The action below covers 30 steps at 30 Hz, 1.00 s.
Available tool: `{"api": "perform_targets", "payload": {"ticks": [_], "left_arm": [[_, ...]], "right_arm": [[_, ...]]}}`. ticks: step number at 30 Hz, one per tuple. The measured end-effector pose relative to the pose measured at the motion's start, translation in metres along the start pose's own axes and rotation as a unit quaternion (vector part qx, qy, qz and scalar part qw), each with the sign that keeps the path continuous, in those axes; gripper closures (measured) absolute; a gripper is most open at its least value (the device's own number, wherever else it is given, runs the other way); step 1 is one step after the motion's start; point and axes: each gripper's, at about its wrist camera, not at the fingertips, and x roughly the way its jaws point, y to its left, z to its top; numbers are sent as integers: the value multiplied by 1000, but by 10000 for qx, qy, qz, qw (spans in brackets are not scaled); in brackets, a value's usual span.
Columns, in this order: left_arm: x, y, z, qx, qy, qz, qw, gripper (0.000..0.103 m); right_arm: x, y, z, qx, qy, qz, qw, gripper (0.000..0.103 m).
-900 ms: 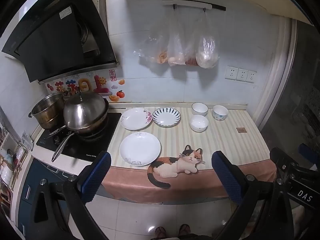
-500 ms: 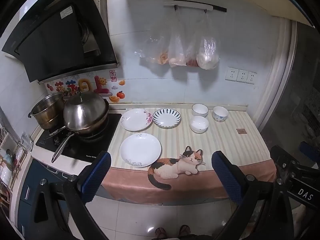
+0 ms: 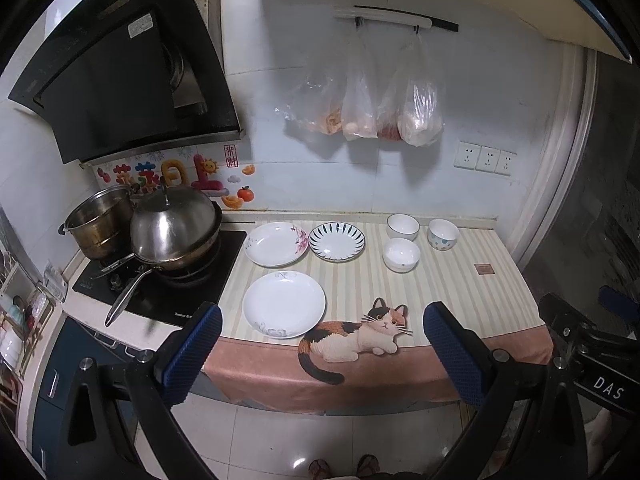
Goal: Organize plates and bowls
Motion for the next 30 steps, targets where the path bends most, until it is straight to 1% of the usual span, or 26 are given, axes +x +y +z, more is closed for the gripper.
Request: {"api": "perform_targets", "payload": {"ticks": [30], "left_arm": [[0,1,0,-1,-10,16,10000,0]], "right_arm": [[1,2,3,2,4,6,10000,0]]}}
